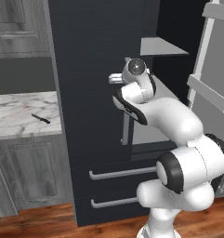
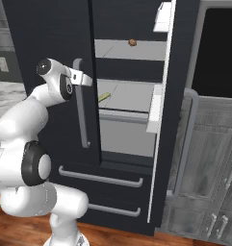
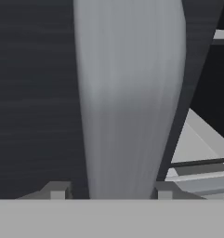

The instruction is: Retrieve the butter from the fridge and place it on a plate on the dining table. Then retrieve the butter knife by the fridge and place it near the plate.

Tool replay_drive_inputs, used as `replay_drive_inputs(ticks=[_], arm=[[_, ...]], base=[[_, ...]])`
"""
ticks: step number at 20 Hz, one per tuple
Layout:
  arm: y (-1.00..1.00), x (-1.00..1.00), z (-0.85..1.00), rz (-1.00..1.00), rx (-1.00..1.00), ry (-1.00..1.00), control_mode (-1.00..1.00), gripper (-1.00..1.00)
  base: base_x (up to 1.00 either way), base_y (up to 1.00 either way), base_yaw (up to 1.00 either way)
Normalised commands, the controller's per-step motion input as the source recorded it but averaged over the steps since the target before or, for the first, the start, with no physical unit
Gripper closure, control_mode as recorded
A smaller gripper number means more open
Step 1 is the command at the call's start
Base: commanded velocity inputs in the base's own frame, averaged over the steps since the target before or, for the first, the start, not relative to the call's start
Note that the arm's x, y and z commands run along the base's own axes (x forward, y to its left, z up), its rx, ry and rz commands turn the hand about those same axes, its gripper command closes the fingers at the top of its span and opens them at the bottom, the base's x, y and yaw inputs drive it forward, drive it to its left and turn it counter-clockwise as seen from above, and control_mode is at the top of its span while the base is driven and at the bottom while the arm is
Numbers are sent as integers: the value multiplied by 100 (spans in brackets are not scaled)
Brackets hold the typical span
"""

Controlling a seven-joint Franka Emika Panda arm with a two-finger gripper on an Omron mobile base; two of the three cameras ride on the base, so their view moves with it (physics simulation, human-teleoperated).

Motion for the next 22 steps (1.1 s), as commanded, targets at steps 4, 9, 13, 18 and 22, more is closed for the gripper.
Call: replay_drive_inputs(ticks=[4, 9, 13, 18, 22], arm=[[22, -32, 3, -5, 0, -1, -100, 100], [80, -93, 2, -22, -1, -1, -100, 100], [99, -99, 0, -12, 0, 5, -100, 100], [100, -93, 0, 0, 0, 0, -100, 100], [87, -25, -2, 0, 0, 1, -100, 100]], base=[[0, 0, 0], [0, 0, 0], [0, 0, 0], [0, 0, 0], [0, 0, 0]])
